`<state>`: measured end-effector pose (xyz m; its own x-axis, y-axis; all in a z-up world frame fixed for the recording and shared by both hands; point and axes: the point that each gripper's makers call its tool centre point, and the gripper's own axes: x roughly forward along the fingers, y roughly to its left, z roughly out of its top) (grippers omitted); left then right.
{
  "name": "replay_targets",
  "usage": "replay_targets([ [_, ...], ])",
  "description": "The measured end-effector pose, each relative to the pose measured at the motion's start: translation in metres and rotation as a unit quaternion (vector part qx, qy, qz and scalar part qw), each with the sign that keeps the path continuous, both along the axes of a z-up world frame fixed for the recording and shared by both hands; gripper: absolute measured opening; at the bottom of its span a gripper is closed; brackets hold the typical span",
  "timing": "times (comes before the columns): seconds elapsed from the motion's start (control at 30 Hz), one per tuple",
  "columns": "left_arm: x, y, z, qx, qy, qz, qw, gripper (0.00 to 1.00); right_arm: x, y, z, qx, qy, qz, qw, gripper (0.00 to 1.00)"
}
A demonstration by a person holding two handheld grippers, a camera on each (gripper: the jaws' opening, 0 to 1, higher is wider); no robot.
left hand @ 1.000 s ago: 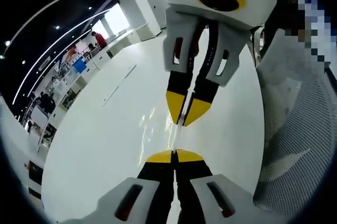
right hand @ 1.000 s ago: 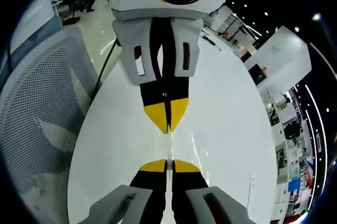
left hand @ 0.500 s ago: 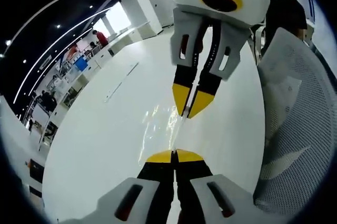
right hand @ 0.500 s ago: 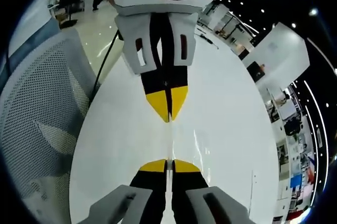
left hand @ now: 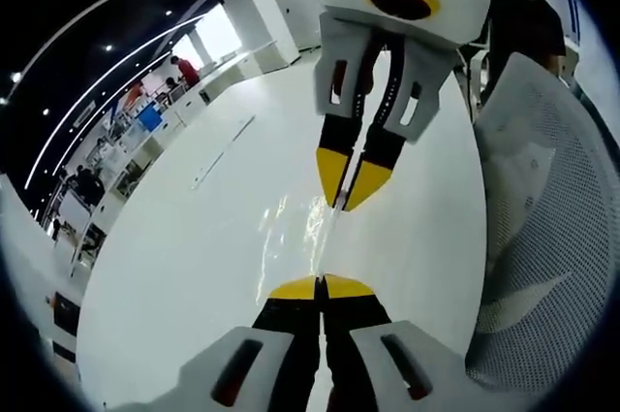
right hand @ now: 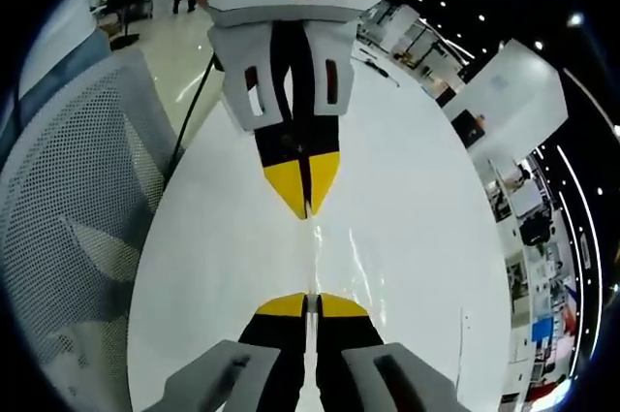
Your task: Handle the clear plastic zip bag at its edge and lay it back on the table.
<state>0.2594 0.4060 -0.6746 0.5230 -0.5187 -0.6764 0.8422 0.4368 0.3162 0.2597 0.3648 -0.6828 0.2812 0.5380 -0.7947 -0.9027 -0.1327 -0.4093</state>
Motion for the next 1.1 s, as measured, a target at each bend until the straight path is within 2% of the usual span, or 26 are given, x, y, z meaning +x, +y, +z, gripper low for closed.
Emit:
replay_targets([
  [0.3, 0.001, -0.003, 0.0, -0.001, -0.001, -0.006, 1.0, 0.0, 0.001, -0.004, 0.001, -0.002, -0.001, -0.003, 1.0, 0.0],
  [1.1, -0.005, 0.007, -0.007, 0.002, 0.011, 0.002, 0.9999, 0.0, -0.001, -0.004, -0.009, -0.006, 0.008, -0.005, 0.9999, 0.0],
])
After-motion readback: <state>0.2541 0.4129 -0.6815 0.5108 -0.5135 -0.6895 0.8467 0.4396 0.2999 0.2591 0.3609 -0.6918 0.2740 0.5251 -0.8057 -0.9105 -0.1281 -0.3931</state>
